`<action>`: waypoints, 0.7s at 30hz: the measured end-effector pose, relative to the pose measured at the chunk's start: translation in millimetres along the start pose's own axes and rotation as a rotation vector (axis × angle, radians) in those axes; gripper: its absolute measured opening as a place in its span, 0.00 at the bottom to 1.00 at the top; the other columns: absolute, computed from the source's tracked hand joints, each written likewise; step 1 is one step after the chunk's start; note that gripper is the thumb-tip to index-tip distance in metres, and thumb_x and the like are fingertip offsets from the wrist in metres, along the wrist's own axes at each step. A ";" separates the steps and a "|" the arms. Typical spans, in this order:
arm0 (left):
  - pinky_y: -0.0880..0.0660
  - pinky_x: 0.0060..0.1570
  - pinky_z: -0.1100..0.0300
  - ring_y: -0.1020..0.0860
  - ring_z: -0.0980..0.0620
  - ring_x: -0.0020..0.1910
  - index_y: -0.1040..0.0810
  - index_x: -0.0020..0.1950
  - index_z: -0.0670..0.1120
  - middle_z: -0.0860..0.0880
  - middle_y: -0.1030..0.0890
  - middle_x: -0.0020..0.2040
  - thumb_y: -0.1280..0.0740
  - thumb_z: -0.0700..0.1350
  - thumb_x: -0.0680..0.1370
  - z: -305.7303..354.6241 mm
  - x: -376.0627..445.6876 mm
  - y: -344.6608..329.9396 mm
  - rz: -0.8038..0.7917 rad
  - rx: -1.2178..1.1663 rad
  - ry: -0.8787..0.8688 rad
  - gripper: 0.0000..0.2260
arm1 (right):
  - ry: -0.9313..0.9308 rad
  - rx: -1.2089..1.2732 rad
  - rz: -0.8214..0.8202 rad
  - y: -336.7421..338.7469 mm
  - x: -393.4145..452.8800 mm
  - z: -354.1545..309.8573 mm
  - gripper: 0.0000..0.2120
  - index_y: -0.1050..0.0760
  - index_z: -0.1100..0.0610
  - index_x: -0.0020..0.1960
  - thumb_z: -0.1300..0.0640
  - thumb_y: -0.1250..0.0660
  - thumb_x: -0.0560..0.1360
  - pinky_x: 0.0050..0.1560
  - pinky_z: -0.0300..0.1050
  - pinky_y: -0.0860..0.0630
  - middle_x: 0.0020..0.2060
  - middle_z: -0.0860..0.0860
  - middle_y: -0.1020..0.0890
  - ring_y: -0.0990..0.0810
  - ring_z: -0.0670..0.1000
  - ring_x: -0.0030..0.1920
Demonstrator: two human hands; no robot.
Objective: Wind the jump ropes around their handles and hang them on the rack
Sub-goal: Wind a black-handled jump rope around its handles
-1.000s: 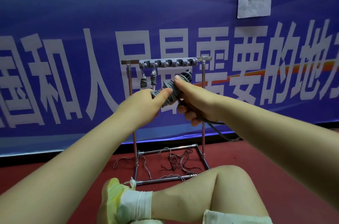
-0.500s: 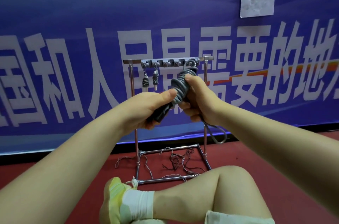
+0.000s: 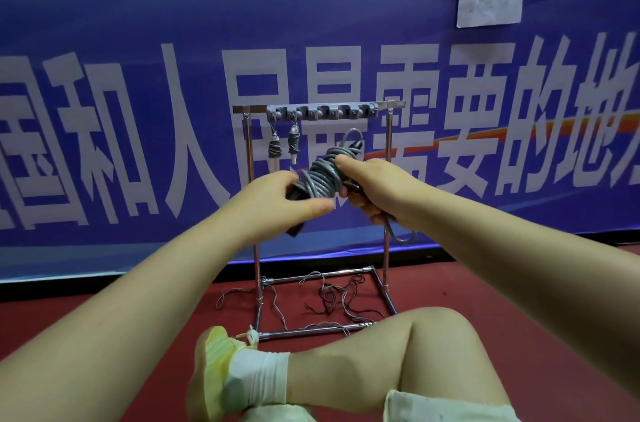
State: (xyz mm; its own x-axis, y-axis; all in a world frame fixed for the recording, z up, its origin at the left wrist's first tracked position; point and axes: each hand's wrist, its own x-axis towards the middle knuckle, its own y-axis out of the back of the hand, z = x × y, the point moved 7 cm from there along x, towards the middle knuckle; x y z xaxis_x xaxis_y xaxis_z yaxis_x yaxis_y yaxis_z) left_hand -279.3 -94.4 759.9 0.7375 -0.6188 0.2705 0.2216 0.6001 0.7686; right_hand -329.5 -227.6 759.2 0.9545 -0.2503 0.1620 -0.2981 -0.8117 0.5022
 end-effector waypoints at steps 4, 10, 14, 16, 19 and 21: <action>0.25 0.50 0.48 0.19 0.44 0.49 0.19 0.53 0.45 0.40 0.17 0.53 0.47 0.67 0.69 -15.3 -13.1 -14.3 -0.365 -0.826 0.158 0.32 | 0.106 0.135 -0.025 -3.7 -7.8 -8.4 0.21 0.33 0.55 0.35 0.45 0.50 0.81 0.27 0.40 0.40 0.28 0.50 0.34 0.39 0.47 0.25; 0.23 0.38 0.53 0.23 0.48 0.31 0.16 0.45 0.39 0.44 0.22 0.33 0.50 0.70 0.69 -9.6 -25.9 -32.6 -0.576 -1.059 0.213 0.38 | 0.211 0.031 -0.103 -15.2 -14.9 -22.7 0.21 0.36 0.54 0.35 0.46 0.52 0.82 0.28 0.40 0.39 0.24 0.43 0.34 0.39 0.45 0.25; 0.25 0.34 0.57 0.29 0.51 0.28 0.21 0.47 0.39 0.47 0.28 0.29 0.46 0.70 0.67 -16.1 -26.4 -28.5 -0.508 -0.914 0.264 0.35 | 0.137 -0.158 -0.117 -12.3 -18.4 -20.7 0.22 0.34 0.54 0.37 0.43 0.54 0.82 0.30 0.41 0.37 0.28 0.47 0.33 0.37 0.46 0.26; 0.26 0.34 0.59 0.28 0.51 0.29 0.23 0.48 0.41 0.47 0.27 0.30 0.44 0.69 0.66 -19.5 -22.6 -24.3 -0.400 -0.699 0.240 0.32 | 0.062 -0.250 -0.150 -15.6 -18.5 -14.8 0.25 0.33 0.54 0.39 0.38 0.56 0.80 0.29 0.41 0.35 0.29 0.49 0.34 0.37 0.47 0.27; 0.30 0.31 0.63 0.29 0.53 0.29 0.24 0.46 0.43 0.48 0.26 0.31 0.44 0.66 0.73 -16.4 -15.4 -16.9 -0.195 -0.406 0.206 0.26 | -0.019 -0.319 -0.112 -17.5 -18.0 -9.4 0.28 0.32 0.54 0.40 0.34 0.59 0.78 0.30 0.41 0.34 0.30 0.50 0.34 0.36 0.49 0.28; 0.32 0.31 0.63 0.30 0.53 0.29 0.25 0.46 0.44 0.49 0.26 0.32 0.44 0.62 0.77 -12.1 -9.9 -12.0 -0.098 -0.245 0.144 0.22 | -0.037 -0.299 -0.076 -17.4 -17.3 -8.4 0.28 0.32 0.54 0.40 0.34 0.59 0.78 0.31 0.41 0.32 0.31 0.50 0.34 0.36 0.49 0.29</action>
State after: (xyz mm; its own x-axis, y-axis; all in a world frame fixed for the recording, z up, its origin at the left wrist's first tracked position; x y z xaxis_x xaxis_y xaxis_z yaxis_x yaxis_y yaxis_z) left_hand -281.5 -89.3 741.0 0.7843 -0.6117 0.1036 0.4301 0.6565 0.6197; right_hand -340.9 -204.7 754.9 0.9720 -0.2186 0.0859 -0.2092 -0.6390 0.7402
